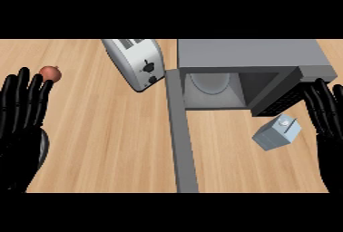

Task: Pick up the milk, place it into the microwave and close the microwave

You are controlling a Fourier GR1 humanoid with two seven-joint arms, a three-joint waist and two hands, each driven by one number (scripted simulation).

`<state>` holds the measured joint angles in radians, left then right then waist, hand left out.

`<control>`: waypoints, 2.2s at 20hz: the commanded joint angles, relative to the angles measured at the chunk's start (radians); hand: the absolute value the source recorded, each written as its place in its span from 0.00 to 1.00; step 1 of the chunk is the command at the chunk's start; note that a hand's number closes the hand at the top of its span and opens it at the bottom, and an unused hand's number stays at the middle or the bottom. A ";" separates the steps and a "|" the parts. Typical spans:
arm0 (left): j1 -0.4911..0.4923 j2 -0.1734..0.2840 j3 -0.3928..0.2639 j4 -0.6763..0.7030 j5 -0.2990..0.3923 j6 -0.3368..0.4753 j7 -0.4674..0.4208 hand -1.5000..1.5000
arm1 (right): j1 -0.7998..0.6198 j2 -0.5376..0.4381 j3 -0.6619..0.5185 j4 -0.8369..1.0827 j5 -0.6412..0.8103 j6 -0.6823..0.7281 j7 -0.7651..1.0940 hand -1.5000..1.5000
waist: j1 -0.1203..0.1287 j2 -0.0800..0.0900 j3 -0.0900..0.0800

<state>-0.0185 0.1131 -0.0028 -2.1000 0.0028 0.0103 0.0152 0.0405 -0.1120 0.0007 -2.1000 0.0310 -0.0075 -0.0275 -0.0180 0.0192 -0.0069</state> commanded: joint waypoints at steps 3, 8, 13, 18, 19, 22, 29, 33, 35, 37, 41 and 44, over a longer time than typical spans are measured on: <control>0.030 -0.013 0.013 -0.010 0.013 0.003 -0.001 0.00 | -0.120 0.080 -0.013 0.062 0.189 -0.204 0.059 0.00 | 0.030 -0.019 0.006; 0.027 -0.002 0.129 0.051 0.131 0.005 0.069 0.00 | -0.194 0.110 0.068 0.067 0.398 -0.399 0.270 0.00 | 0.034 -0.019 0.004; 0.169 0.014 0.173 -0.054 0.187 -0.042 0.059 0.00 | -0.223 0.111 0.182 0.080 0.511 -0.494 0.386 0.00 | 0.028 -0.021 0.006; 0.249 0.032 0.210 -0.211 0.271 -0.075 0.157 0.00 | -0.251 0.112 0.163 0.012 0.646 -0.477 0.521 0.00 | 0.027 -0.024 0.006; 0.267 -0.023 0.150 -0.174 0.190 -0.067 0.082 0.00 | -0.236 0.112 0.154 0.084 0.614 -0.514 0.460 0.00 | 0.024 -0.021 0.007; 0.375 0.007 0.254 -0.218 0.317 -0.156 0.052 0.00 | -0.226 0.112 0.202 0.063 0.677 -0.550 0.547 0.00 | 0.030 -0.022 0.006; 0.375 -0.041 0.282 -0.228 0.295 -0.179 0.057 0.00 | -0.120 0.112 0.223 0.061 0.641 -0.595 0.492 0.00 | 0.022 -0.020 0.007; 0.415 -0.028 0.341 -0.287 0.366 -0.218 0.095 0.00 | -0.092 0.106 0.159 0.191 0.499 -0.611 0.314 0.00 | 0.024 -0.020 0.007; 0.533 -0.065 0.351 -0.310 0.402 -0.293 0.045 0.00 | -0.118 0.112 0.119 0.241 0.485 -0.640 0.306 0.00 | 0.032 -0.021 0.007; 0.419 -0.030 0.396 -0.246 0.399 -0.257 0.067 0.00 | -0.044 0.112 0.127 0.224 0.443 -0.649 0.263 0.00 | 0.023 -0.020 0.007; 0.417 -0.014 0.409 -0.281 0.448 -0.263 0.134 0.00 | 0.022 0.112 0.087 0.300 0.358 -0.683 0.133 0.00 | 0.022 -0.020 0.007; 0.466 -0.071 0.397 -0.284 0.411 -0.324 0.061 0.00 | -0.021 0.058 -0.018 0.302 0.298 -0.627 0.159 0.00 | 0.023 -0.020 0.007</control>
<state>0.4354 0.0705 0.3930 -2.3476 0.3973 -0.2847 0.0877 0.0154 -0.0222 0.0527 -1.8108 0.3855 -0.6502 0.1477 0.0069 -0.0008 0.0006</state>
